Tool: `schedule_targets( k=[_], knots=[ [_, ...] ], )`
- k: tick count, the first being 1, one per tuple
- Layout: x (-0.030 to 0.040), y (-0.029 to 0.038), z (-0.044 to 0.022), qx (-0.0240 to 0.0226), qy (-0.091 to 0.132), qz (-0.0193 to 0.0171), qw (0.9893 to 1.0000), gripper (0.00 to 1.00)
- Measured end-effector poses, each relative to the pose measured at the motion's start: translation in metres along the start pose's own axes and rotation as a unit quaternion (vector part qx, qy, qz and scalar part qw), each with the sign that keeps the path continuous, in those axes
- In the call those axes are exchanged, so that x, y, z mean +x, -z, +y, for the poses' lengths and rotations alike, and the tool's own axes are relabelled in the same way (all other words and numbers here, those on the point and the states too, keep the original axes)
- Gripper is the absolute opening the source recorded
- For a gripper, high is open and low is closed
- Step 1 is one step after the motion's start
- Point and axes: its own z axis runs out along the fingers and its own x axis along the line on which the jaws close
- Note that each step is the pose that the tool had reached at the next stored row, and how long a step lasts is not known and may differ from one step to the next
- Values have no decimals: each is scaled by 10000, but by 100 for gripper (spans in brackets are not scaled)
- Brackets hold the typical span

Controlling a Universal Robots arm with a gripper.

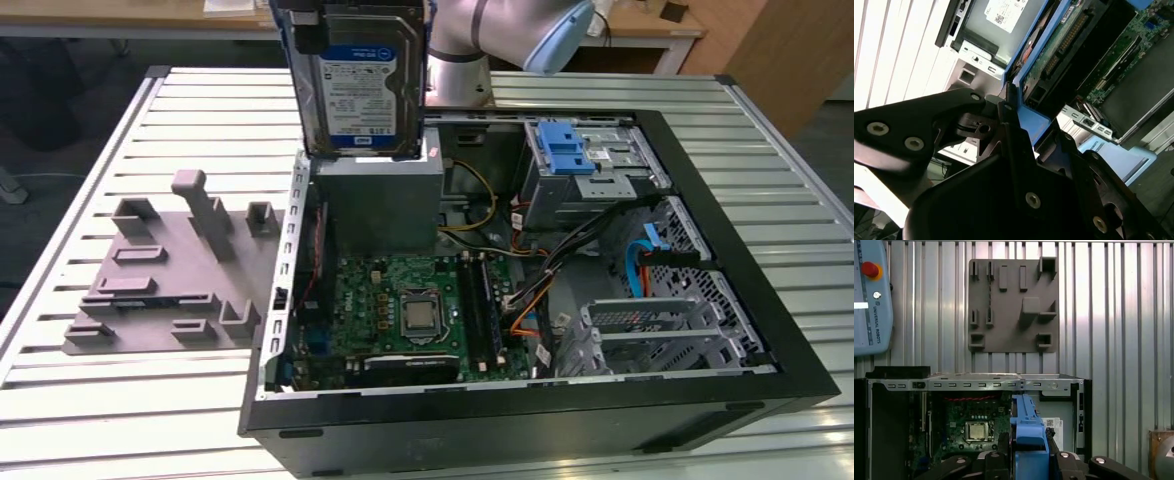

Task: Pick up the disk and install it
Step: 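Pick up the disk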

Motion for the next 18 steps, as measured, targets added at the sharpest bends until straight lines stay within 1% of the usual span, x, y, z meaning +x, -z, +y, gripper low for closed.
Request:
schedule_targets(
  k=[13,15,18],
  knots=[
    [-5,-9,-379,0,0,1,10000,36],
    [-2,-12,-415,0,0,1,10000,36],
    [20,-17,-428,0,-1,5,10000,36]
  ],
)
